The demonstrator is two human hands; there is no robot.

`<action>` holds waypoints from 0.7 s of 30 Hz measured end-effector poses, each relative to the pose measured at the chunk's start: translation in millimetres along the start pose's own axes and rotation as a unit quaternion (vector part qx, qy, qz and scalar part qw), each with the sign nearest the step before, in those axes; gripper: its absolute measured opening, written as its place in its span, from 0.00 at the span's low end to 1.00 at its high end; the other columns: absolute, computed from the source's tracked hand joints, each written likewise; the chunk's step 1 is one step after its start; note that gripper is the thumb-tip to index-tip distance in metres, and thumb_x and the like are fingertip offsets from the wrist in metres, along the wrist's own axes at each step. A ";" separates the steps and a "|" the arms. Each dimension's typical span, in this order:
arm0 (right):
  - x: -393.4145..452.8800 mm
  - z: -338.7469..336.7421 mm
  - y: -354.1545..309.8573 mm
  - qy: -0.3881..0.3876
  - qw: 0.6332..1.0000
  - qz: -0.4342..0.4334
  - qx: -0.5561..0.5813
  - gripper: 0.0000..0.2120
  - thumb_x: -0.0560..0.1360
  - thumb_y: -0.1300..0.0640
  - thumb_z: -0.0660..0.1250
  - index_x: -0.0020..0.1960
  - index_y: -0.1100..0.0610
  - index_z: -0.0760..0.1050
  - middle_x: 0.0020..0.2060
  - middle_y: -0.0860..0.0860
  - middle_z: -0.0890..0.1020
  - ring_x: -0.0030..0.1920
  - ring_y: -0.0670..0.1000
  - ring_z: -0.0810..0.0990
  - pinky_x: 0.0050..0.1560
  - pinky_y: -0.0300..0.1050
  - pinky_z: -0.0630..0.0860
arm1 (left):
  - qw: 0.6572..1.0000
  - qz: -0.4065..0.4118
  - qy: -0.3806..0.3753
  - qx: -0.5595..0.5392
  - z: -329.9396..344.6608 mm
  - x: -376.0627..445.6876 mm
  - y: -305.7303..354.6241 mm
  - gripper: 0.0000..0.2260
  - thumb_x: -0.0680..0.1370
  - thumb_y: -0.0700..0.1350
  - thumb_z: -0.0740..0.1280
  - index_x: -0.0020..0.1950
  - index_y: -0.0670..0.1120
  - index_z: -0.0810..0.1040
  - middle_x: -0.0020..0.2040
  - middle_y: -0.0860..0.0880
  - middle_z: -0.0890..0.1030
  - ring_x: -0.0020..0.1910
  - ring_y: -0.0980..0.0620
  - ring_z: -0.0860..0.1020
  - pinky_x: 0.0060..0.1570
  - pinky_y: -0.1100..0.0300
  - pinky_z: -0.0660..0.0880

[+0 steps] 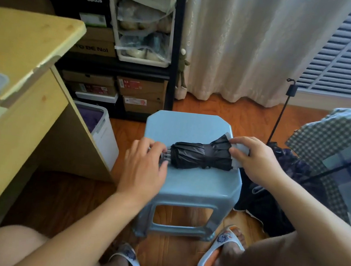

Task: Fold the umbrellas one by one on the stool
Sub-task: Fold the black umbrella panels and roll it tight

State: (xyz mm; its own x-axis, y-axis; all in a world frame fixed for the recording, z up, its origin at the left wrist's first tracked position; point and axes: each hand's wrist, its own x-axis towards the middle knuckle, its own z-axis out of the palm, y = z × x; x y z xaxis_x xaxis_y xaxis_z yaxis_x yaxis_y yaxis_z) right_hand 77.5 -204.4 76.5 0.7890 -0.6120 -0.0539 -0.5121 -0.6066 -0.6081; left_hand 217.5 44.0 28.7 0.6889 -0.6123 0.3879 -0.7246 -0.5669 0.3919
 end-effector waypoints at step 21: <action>-8.0 14.8 23.7 0.057 0.918 -0.352 -0.175 0.08 0.75 0.64 0.75 0.51 0.62 0.78 0.59 0.56 0.79 0.60 0.60 0.77 0.57 0.56 0.78 | 0.968 0.249 0.004 0.041 17.3 25.8 -7.0 0.04 0.76 0.36 0.71 0.49 0.42 0.80 0.57 0.45 0.80 0.51 0.45 0.78 0.44 0.53 0.80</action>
State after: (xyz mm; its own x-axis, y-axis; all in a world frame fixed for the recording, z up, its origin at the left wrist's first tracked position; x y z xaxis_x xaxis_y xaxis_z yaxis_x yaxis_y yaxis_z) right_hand 64.1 -206.4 50.8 0.9358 -0.0432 0.3499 0.0174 -0.9856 -0.1682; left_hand 240.0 22.7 21.6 0.2546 -0.8167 0.5179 -0.9654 -0.2457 0.0871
